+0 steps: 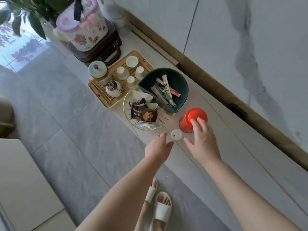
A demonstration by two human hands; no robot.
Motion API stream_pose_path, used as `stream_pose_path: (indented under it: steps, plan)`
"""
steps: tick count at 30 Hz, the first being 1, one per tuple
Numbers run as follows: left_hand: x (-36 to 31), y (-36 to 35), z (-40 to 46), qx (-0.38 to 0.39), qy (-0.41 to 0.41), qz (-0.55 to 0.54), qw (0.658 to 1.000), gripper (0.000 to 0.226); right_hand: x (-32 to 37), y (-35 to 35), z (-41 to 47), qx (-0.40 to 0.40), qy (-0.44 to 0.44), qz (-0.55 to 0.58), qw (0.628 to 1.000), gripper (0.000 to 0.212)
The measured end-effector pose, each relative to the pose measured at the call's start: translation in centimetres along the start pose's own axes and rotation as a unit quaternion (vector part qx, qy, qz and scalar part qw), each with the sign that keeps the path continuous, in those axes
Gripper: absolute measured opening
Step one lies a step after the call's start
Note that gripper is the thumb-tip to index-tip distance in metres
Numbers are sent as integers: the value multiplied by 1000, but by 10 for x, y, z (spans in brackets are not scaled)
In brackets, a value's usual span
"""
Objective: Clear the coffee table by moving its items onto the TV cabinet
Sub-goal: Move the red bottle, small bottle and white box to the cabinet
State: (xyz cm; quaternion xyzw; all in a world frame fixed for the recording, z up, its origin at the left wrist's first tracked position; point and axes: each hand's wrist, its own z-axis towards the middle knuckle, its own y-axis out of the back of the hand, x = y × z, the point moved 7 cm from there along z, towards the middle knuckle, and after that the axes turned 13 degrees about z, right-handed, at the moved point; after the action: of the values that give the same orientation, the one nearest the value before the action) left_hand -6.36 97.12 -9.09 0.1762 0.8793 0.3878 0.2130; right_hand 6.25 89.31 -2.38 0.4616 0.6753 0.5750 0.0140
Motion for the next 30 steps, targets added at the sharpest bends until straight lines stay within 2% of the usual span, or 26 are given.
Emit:
stream_pose_path:
  steps: [3, 6, 13, 22, 30]
  plan:
    - [30, 7, -36, 31, 47, -20, 998, 50, 30, -11, -32, 39, 31, 36, 998, 54]
    - [64, 6, -78, 64, 92, -48, 993, 48, 55, -32, -61, 91, 32, 25, 995, 49]
    - [176, -2, -176, 62, 210, -132, 967, 45, 134, -104, -113, 201, 77, -37, 976, 46]
    - [337, -23, -282, -1, 348, -266, 899, 48, 267, -209, -176, 275, 173, -127, 937, 40]
    - [480, -51, -375, -49, 415, -377, 827, 43, 388, -313, -239, 337, 220, -181, 897, 42]
